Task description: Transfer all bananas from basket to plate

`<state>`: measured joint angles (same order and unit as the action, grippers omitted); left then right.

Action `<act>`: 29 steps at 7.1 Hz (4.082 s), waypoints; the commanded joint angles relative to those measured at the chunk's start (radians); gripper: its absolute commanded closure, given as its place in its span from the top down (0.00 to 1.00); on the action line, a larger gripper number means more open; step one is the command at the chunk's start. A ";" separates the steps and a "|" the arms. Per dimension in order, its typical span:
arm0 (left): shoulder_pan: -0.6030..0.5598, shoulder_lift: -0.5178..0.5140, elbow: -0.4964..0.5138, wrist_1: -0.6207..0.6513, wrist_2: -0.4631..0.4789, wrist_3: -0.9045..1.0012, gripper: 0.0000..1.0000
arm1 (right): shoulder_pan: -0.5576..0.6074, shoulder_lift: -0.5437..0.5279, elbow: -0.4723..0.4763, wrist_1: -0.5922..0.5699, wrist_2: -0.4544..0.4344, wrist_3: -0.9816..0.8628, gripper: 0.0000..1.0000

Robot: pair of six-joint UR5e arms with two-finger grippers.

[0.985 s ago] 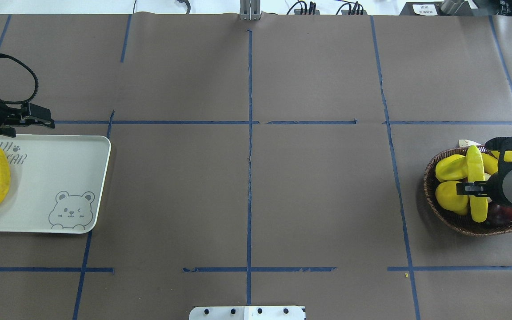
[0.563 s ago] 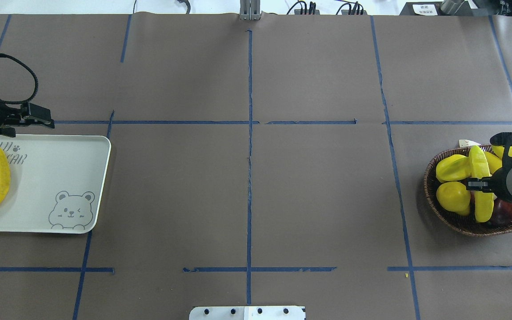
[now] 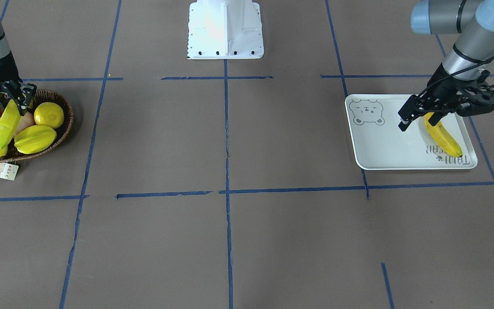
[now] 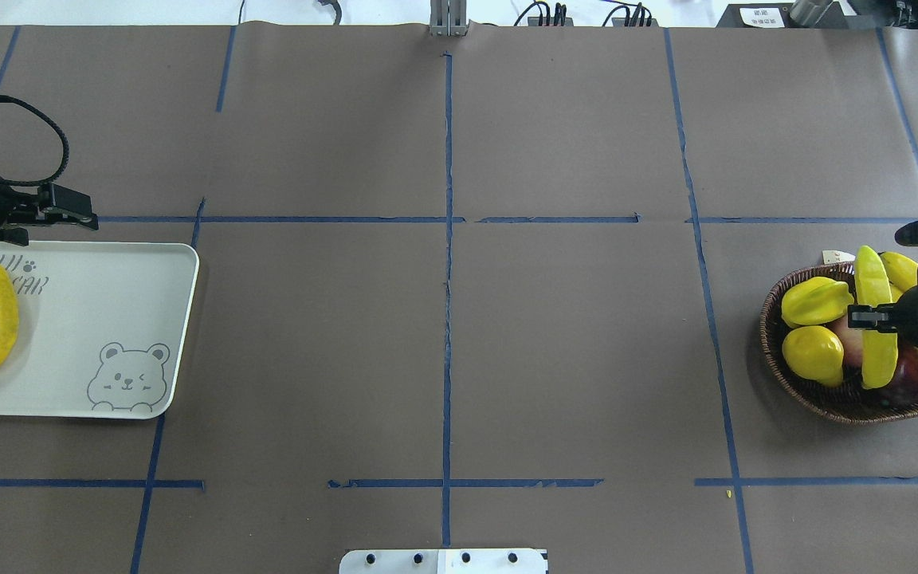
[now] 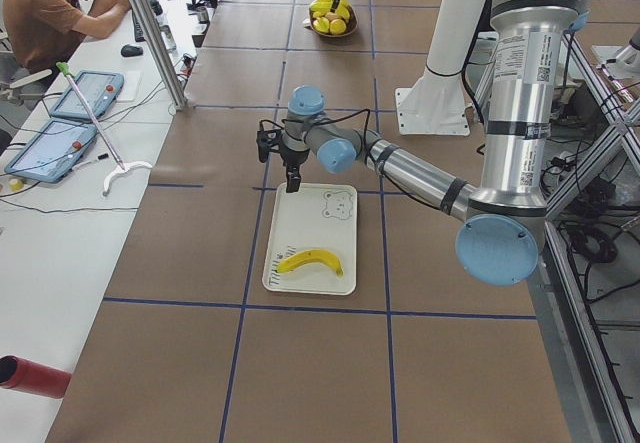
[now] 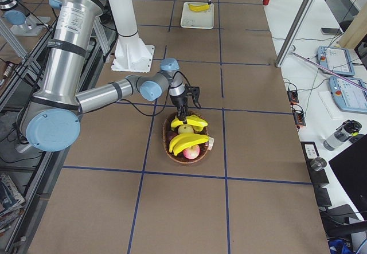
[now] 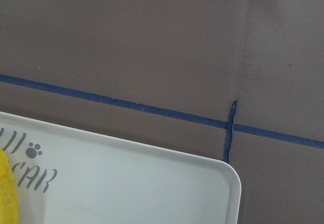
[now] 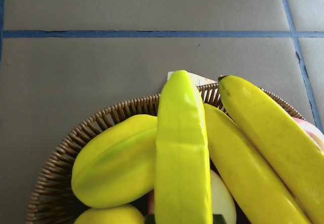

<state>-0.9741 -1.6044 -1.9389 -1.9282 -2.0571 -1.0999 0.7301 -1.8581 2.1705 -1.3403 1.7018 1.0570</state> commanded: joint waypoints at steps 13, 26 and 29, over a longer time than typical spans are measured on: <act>0.207 -0.359 0.176 -0.562 0.014 -0.765 0.99 | -0.271 0.728 0.049 -0.160 0.174 0.339 0.02; 0.466 -0.517 0.152 -0.580 0.121 -0.835 0.00 | -0.282 0.792 -0.026 -0.011 0.171 0.334 0.06; 0.465 -0.517 0.150 -0.586 0.123 -0.836 0.00 | -0.281 0.792 -0.011 -0.011 0.177 0.350 1.00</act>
<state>-0.5088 -2.1219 -1.7883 -2.5144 -1.9355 -1.9358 0.4489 -1.0658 2.1519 -1.3514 1.8756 1.4038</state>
